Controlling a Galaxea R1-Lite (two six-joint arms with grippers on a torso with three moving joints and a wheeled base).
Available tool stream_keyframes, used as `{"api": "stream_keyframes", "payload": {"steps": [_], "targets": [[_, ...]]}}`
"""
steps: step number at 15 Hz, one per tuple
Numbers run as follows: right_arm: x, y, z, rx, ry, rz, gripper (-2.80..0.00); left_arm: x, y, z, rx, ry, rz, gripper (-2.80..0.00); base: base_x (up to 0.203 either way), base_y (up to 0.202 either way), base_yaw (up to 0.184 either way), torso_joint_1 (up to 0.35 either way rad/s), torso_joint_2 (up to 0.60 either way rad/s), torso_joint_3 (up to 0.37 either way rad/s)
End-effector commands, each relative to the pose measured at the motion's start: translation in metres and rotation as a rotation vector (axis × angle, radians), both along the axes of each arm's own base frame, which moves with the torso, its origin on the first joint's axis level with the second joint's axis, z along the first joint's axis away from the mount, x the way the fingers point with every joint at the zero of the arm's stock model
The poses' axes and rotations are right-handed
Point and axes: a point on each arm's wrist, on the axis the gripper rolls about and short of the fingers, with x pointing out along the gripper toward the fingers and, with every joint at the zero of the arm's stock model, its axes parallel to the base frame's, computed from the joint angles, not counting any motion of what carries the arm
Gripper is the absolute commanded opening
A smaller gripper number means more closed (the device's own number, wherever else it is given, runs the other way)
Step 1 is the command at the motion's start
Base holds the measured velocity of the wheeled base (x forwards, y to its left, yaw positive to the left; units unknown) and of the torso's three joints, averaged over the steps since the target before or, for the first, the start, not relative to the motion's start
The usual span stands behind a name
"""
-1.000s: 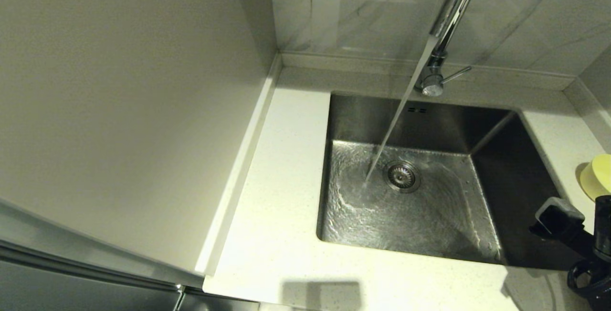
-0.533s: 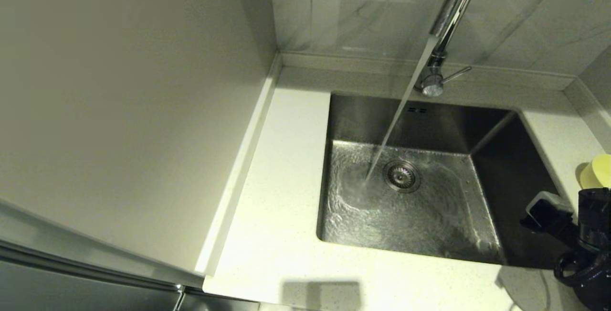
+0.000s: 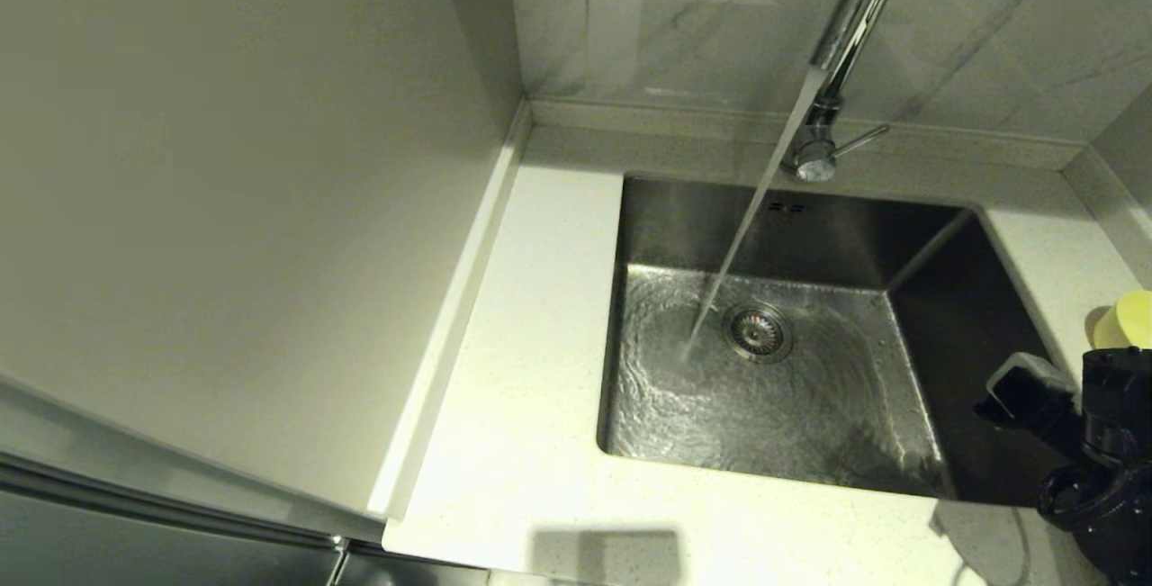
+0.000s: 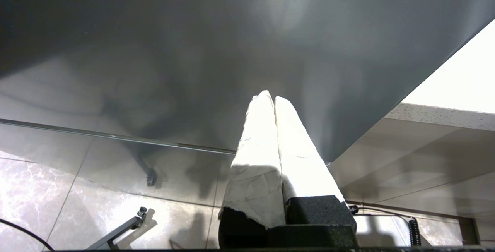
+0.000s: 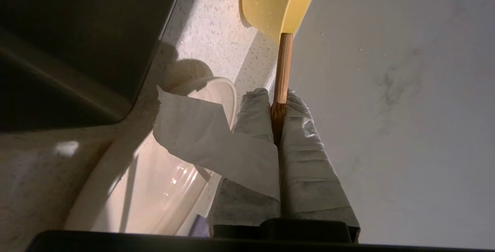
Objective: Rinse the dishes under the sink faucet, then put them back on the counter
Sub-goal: Place the chopsticks on the bowl
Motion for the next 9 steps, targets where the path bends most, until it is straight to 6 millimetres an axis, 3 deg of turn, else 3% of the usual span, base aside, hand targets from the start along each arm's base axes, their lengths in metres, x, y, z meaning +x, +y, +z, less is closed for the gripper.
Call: {"api": "stream_keyframes", "payload": {"steps": [1,9], "targets": [[0.0005,-0.0003,0.0002,-0.003,-0.003,-0.007,-2.80,-0.0001,0.0000,0.0000,0.000,-0.002,0.000,-2.80,0.000,0.000,0.000,0.000,0.00,0.000],[0.0043,-0.0063,-0.0023,0.011,-0.012,-0.038,-2.80,-0.0001,0.0000,0.0000,0.000,-0.002,0.000,-2.80,0.000,0.000,0.000,0.000,0.00,0.000]]}}
